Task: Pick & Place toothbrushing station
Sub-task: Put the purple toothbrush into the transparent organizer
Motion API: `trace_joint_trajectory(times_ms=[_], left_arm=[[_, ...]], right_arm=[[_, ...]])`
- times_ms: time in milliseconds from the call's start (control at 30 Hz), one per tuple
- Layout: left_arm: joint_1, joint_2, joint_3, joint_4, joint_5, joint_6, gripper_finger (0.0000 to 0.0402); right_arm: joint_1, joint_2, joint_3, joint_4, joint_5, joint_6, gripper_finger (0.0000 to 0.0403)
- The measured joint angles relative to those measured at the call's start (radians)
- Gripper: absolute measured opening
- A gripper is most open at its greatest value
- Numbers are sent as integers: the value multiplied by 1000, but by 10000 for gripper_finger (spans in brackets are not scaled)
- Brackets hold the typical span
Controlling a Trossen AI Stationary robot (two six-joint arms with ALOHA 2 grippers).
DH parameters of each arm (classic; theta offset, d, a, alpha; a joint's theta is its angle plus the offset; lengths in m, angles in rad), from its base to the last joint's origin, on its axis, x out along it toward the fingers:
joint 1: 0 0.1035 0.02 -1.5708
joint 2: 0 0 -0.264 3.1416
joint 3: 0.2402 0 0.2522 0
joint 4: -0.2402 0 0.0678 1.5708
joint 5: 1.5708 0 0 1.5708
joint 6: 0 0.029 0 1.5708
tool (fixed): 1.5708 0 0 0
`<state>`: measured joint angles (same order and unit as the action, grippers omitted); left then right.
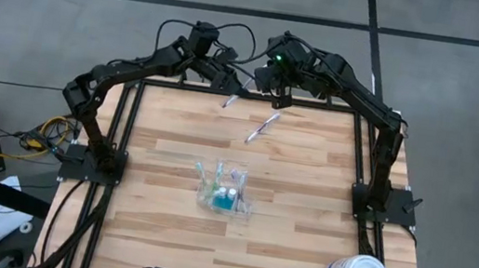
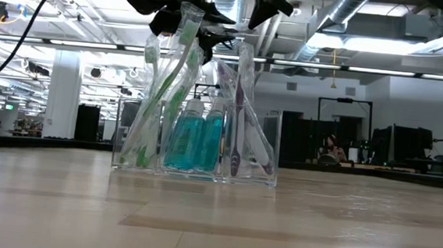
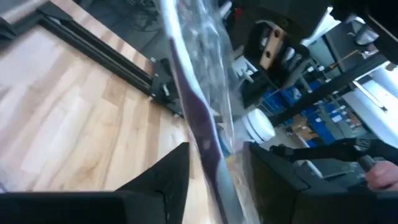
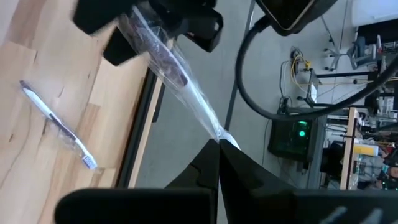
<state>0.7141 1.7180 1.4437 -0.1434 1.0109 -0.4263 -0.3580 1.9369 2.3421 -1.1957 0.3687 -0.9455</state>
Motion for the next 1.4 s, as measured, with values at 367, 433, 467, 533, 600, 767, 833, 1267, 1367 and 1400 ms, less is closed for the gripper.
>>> trace_joint_trajectory(times_ms=[367, 433, 467, 533, 600, 767, 833, 1267, 1367, 1400], left_arm=[[20, 3, 0, 39, -70, 87, 16], [20, 3, 0, 43, -91, 103, 12], [21, 2, 0, 45, -95, 105, 12], [28, 2, 0, 50, -97, 107, 12], [34, 2, 0, 53, -96, 119, 12], [76, 0, 1, 70, -85, 136, 12], [99, 0, 1, 92, -88, 135, 12], [136, -17, 0, 790, 39, -138, 11], [124, -19, 0, 915, 22, -209, 11], [122, -27, 0, 919, 8, -223, 11]], right_arm=[[-8, -1, 0, 46, 45, -8, 0], [-8, -1, 0, 69, 64, -1, 0], [-8, -2, -1, 80, 69, 14, 1], [-8, -7, -1, 78, 69, 31, 7], [-8, -7, 11, 52, 75, 53, 21], [-33, -44, 15, -41, 114, 174, 86], [-61, -71, 8, -78, 130, 231, 120], [-270, -153, 8, 318, -590, 912, 222], [-275, -134, 9, 525, -713, 978, 219], [-270, -123, 10, 575, -743, 1000, 217]])
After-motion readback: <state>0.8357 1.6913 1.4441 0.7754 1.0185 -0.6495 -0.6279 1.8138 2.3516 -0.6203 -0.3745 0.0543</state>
